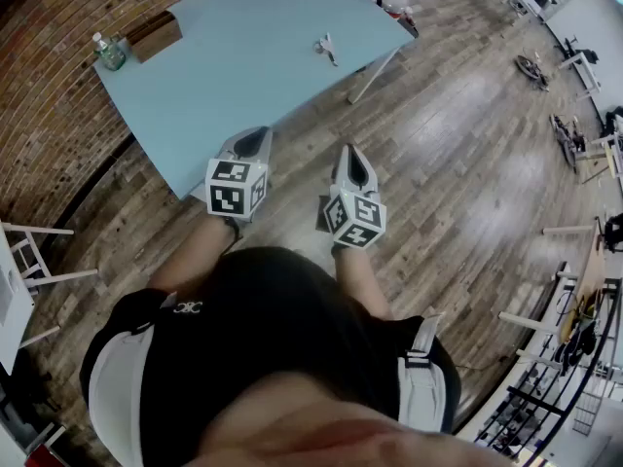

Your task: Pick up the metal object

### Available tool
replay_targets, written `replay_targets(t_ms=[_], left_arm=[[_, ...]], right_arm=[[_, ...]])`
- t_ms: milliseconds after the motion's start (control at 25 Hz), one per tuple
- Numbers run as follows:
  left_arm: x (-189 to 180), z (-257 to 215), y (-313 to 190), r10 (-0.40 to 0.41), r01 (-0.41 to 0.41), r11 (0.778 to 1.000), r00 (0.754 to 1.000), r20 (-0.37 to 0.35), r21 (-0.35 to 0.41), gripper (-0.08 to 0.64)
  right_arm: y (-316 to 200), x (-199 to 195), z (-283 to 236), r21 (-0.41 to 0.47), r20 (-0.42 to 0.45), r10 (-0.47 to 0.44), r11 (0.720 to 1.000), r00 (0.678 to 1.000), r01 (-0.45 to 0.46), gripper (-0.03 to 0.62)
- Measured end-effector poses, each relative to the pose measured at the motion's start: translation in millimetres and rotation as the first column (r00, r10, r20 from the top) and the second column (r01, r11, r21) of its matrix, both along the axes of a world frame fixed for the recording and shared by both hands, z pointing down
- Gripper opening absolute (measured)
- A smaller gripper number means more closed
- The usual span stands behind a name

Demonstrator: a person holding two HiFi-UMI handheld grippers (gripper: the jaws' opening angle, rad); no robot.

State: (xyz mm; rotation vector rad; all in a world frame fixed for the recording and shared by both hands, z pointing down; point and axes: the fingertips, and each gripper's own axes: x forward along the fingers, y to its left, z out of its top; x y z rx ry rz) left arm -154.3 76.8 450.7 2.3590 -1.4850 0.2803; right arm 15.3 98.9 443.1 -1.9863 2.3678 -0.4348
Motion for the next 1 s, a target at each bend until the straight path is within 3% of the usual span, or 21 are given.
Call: replay_targets(t_ms=[240, 600, 1000], left_arm=[[15.3, 2.3, 2.5, 0.001, -0.001, 1.0, 1.0, -0.008, -0.021, -0.002], [30.9, 10.7, 9.1, -0.006, 0.007, 1.0, 0.999, 0.036, -0.029, -0.002], [67.5, 16.3, -6.2, -0.052, 0.054, 0.998, 0.997, 0.054, -0.033, -0.002]], right_arm=[[5.4, 17.1, -1.8, -0.007, 0.025, 0.006, 1.0, 1.0, -0.005, 0.014], [11.0, 33.8, 0.2, 0.011, -0.002, 0.012, 1.0, 1.0, -0.012, 0.014], [3.8, 83.8, 4.5, 0.005, 0.004, -0.005, 1.0, 1.0, 0.005, 0.014]])
